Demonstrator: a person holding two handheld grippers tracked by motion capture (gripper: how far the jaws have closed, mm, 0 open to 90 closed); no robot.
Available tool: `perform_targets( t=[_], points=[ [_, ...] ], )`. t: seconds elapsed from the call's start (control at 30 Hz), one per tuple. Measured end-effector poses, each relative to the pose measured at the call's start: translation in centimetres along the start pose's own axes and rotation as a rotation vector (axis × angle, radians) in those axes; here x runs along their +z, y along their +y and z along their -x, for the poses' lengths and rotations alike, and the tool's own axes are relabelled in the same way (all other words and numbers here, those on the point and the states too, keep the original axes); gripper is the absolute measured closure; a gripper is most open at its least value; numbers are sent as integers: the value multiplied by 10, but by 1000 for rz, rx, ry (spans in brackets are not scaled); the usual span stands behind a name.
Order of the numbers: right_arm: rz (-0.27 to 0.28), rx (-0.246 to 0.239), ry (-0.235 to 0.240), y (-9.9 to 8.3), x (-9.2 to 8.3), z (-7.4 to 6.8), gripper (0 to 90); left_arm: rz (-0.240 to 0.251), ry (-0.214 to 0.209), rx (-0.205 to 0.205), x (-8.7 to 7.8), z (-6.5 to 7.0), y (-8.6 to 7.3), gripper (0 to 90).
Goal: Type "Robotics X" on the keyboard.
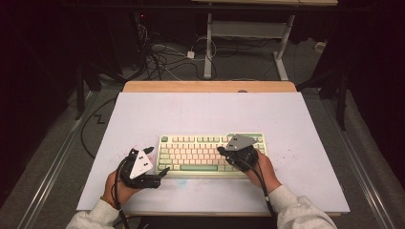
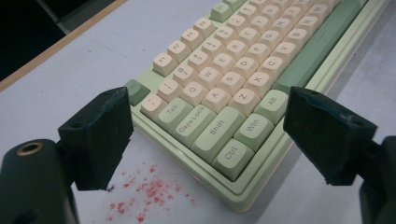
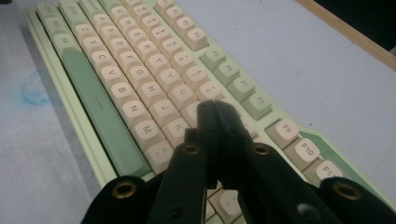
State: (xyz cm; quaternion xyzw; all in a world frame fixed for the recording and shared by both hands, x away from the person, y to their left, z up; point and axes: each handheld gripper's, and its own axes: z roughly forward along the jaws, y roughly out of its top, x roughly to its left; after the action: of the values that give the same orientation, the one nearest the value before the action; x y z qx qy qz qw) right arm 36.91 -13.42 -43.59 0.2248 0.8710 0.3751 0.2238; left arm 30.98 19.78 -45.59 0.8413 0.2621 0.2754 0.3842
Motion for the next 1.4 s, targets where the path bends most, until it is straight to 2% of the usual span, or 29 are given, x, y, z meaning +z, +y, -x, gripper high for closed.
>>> perform_targets(
  t=[0.23,0.47,0.7,0.9,0.93,1.03,1.37,1.4],
  points=[
    [-38,3,1,3,14,1,900,2,-5,0,0,0,0,155],
    [-91,-24,-9,5,23,1,900,-7,-14,9,2,2,0,155],
    [-105,-27,-24,6,28,1,900,-17,-23,16,4,4,1,155],
    [-143,-45,-21,8,32,0,900,-16,-22,14,4,4,1,156],
    [-142,-55,-30,8,31,-1,900,-10,-22,12,3,4,1,157],
    [-83,-48,-45,11,23,-4,900,-7,-22,7,2,3,1,159],
    [-16,-3,-34,7,8,2,900,-15,-26,9,4,4,1,158],
    [-6,2,-35,7,7,2,857,-15,-28,9,4,4,1,158]
  ],
)
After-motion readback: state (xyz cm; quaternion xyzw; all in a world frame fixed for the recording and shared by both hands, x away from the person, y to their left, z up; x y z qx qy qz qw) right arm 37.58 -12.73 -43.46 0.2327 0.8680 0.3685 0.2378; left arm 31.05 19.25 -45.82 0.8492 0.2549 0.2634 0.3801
